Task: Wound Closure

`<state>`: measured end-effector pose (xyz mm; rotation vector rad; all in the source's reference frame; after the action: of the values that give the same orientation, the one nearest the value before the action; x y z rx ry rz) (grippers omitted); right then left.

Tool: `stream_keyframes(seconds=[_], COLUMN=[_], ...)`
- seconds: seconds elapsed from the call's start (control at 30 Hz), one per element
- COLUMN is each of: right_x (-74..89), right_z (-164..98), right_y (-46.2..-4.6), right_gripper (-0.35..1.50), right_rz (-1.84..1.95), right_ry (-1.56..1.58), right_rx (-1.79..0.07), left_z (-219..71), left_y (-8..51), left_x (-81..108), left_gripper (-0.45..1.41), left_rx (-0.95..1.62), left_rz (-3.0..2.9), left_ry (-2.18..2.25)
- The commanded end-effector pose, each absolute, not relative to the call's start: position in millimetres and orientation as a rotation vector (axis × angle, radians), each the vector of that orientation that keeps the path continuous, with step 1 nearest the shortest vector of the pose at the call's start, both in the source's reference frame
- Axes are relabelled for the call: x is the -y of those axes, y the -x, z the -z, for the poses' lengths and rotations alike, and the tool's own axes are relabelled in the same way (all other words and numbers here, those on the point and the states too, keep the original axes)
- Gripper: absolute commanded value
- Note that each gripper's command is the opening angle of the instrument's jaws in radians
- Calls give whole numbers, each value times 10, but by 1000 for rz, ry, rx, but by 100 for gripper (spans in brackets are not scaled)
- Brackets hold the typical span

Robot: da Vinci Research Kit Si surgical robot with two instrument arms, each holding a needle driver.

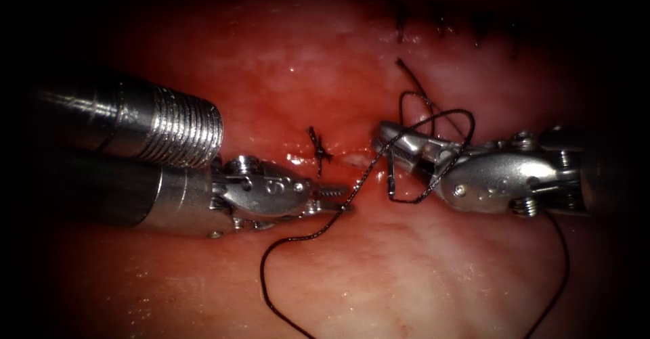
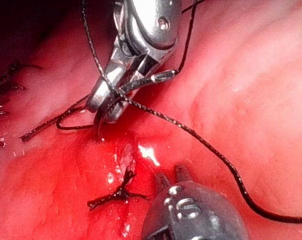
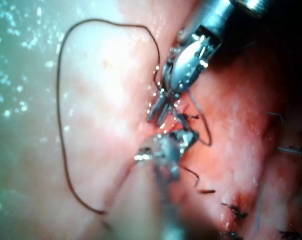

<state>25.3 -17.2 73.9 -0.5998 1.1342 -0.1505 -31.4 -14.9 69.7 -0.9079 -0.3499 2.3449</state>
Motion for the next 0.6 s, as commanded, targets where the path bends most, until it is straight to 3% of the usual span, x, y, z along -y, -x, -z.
stream_keyframes(seconds=[0.03,0.6], right_x=[172,169], right_z=[-742,-718], right_y=[-260,-250], right_gripper=[-35,-35], right_rz=[143,170], right_ry=[605,732], right_rx=[-1138,-1102], left_z=[-704,-709], left_y=[321,322], left_x=[152,160], left_gripper=[-10,-11], left_rx=[359,394], left_rz=[-2351,-2371], left_ry=[903,888])
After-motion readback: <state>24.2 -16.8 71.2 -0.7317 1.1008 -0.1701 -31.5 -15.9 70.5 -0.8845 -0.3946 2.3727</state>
